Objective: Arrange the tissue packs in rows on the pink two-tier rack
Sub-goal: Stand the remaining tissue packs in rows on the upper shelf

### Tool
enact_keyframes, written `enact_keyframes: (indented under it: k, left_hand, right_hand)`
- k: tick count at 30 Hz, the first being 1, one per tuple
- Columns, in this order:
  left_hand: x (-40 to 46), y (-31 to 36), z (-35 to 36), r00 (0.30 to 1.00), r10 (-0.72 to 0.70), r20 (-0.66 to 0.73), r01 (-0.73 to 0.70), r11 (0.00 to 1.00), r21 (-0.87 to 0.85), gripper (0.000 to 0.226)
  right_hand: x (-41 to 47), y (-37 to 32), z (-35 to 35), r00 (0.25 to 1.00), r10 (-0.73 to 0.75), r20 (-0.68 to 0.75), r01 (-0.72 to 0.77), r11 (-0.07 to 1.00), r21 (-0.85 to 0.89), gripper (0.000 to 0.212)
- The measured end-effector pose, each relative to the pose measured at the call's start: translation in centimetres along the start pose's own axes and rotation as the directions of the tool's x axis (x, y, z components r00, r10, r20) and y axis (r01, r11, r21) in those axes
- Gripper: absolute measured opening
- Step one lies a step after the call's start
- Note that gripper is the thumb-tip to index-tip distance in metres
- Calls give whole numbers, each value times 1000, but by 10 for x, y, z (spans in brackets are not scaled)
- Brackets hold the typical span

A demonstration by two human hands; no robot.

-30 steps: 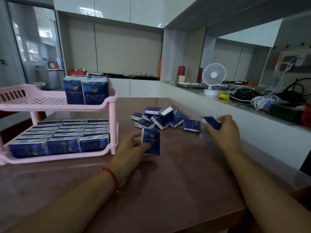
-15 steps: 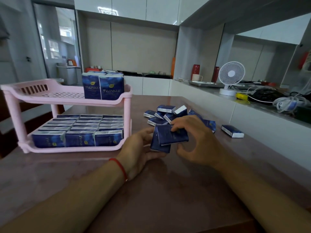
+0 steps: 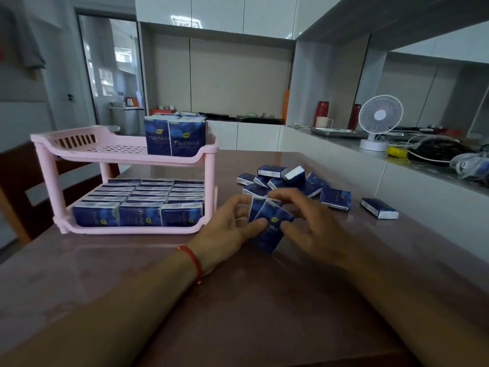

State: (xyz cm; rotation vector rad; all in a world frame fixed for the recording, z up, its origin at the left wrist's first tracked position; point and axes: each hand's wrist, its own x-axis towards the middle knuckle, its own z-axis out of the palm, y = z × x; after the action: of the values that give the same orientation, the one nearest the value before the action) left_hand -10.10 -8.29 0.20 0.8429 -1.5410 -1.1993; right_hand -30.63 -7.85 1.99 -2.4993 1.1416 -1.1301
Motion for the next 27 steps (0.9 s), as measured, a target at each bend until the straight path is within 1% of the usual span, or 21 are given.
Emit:
enact_keyframes:
  k: [3,7,10,14,16,18,19,20,22,25,27]
  left_hand:
    - [-3,4,-1,998,11,65,-15,998,67,43]
    - [-8,14,-8,995,39,97,-65,957,283,48]
    - [-15,21,-15,994,48,99,-83,916,393,48]
    - [-37,34,-26,997,60,44,-72,923,377,45]
    - [-59,44,-37,996,85,19,-86,916,391,52]
    - [-79,60,-55,992,128,-4,-116,909,400,61]
    - [-86,70,-66,988,151,-15,-133,909,395,62]
    - [-91,81,-78,984,174,-28,-150,907,392,61]
    - [-95,107,-99,976,209,-58,-169,900,402,54]
    - [-83,141,-133,955,257,-150,-172,886,430,47]
    - [-68,155,-150,944,269,-193,-152,870,469,48]
  right_hand:
    - [0,-1,2,999,-26,-33,23,997,-70,48]
    - [1,-3,4,997,-62,-41,60,997,-52,43]
    - [0,-9,7,998,-47,-36,46,998,-43,39]
    - [-1,-18,7,997,-40,-58,45,995,84,37]
    - [-1,-19,5,995,-44,-90,52,994,92,40]
    - [1,-19,6,995,-21,-95,31,995,98,38]
    - [3,-20,8,995,11,-97,3,990,144,35]
    - [6,-22,10,994,51,-96,-28,973,231,31]
    - [20,-26,15,991,120,-66,-85,919,385,32]
    - [51,-31,27,978,202,-55,-153,869,471,39]
    - [65,-32,40,963,243,-116,-157,858,489,36]
